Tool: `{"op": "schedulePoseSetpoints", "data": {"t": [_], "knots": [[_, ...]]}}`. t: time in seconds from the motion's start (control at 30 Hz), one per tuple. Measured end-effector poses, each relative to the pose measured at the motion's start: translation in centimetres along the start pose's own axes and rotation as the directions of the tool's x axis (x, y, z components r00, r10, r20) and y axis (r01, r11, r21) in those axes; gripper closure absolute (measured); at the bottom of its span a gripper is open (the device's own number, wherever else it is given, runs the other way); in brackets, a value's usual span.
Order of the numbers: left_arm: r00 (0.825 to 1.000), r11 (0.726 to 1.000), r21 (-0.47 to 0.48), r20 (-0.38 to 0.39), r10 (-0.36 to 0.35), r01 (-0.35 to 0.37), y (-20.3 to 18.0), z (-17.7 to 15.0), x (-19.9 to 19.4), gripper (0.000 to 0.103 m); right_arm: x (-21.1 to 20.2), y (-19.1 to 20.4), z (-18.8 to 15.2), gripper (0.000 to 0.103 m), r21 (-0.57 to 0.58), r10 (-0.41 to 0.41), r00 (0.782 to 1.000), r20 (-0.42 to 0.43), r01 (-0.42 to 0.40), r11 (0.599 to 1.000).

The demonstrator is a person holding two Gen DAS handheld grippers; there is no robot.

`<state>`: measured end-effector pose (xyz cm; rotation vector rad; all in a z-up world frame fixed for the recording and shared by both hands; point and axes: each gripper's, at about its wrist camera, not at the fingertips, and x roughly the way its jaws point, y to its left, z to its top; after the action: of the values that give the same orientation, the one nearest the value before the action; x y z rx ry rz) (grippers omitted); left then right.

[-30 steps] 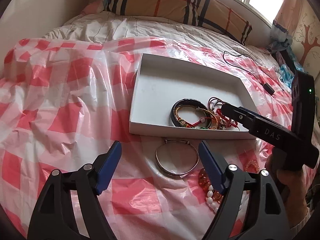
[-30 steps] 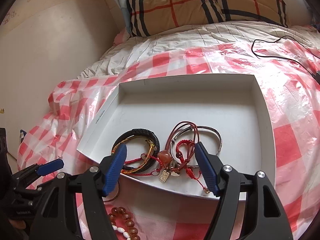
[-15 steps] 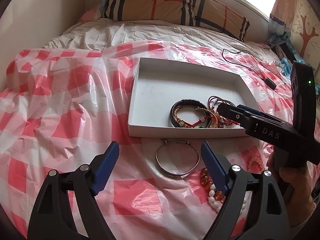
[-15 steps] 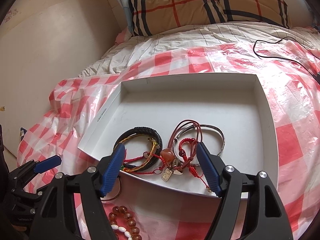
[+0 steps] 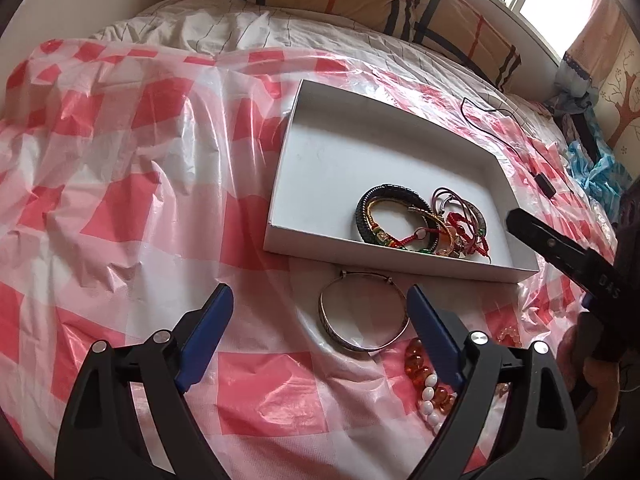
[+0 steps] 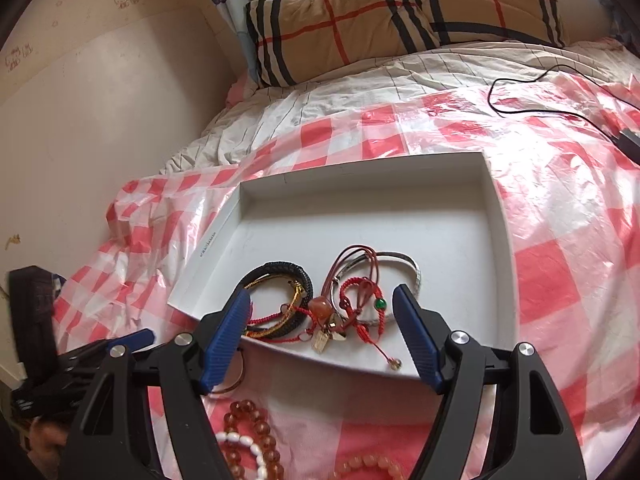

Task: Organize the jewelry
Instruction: 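Withdraw both tools from the tray toward the remaining bead bracelets, then close the right tool on the white bead bracelet while the left grasps the silver hoop bangle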

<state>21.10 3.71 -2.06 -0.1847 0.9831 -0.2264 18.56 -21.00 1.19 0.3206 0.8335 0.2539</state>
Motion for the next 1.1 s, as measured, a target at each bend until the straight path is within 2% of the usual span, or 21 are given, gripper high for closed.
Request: {"op": "schedulePoseSetpoints", "data": {"t": [0.13,0.27,0.33,0.43,0.53,0.6,0.67,0.8,0.9,0.97,1.03,1.07,1.1], "knots": [[1.0,0.999,0.03,0.008,0.023,-0.023,-0.7,-0.1,0.6,0.018,-2.4,-1.0,-0.2,0.032,0.005,-0.016,1.0,-0.004,0.016,1.0],[0.998,0.995,0.073,0.015,0.064,-0.065,-1.4,0.1,1.4,0.018,-4.4,-2.9,-2.1,0.032,0.061,-0.01,0.999,-0.031,0.012,0.998],[0.996,0.992,0.096,0.011,0.086,-0.087,-1.7,0.2,2.1,0.019,-4.9,-3.1,-3.2,0.032,0.057,0.014,0.998,-0.055,-0.011,0.998],[0.996,0.99,0.11,-0.005,0.094,-0.093,-1.8,0.3,3.1,0.019,-4.7,-1.4,-4.7,0.033,-0.005,0.091,0.989,-0.119,-0.092,0.996],[0.995,0.987,0.13,-0.014,0.098,-0.095,-2.1,0.2,3.4,0.019,-3.6,1.0,-6.2,0.04,-0.08,0.138,0.969,-0.203,-0.157,0.984],[0.995,0.985,0.144,-0.01,0.101,-0.099,-2.4,0.2,3.5,0.019,-2.5,2.3,-7.4,0.044,-0.103,0.139,0.955,-0.263,-0.171,0.98],[0.995,0.982,0.157,-0.008,0.103,-0.101,-2.6,0.3,3.6,0.019,-1.5,3.0,-8.4,0.056,-0.11,0.126,0.941,-0.314,-0.168,0.98],[0.994,0.981,0.168,-0.014,0.106,-0.102,-2.9,0.3,4.3,0.019,-1.2,3.1,-9.6,0.06,-0.09,0.122,0.93,-0.346,-0.163,0.983],[0.994,0.978,0.183,-0.034,0.106,-0.099,-3.0,0.1,4.9,0.019,-1.5,2.7,-10.1,0.07,-0.081,0.118,0.929,-0.35,-0.156,0.984],[0.994,0.975,0.201,-0.035,0.108,-0.098,-3.1,-0.2,4.8,0.027,-1.8,2.6,-10.2,0.084,-0.088,0.122,0.928,-0.353,-0.163,0.983],[0.993,0.97,0.22,-0.036,0.11,-0.1,-3.1,-0.5,4.5,0.046,-2.2,2.8,-10.6,0.09,-0.102,0.119,0.927,-0.355,-0.165,0.981],[0.993,0.969,0.228,-0.04,0.109,-0.098,-3.1,-0.6,4.4,0.053,-2.4,2.8,-10.7,0.091,-0.107,0.119,0.928,-0.354,-0.167,0.98],[0.993,0.967,0.237,-0.048,0.103,-0.089,-3.1,-0.8,4.1,0.064,-2.7,2.8,-10.7,0.091,-0.106,0.125,0.927,-0.353,-0.173,0.979]]}}
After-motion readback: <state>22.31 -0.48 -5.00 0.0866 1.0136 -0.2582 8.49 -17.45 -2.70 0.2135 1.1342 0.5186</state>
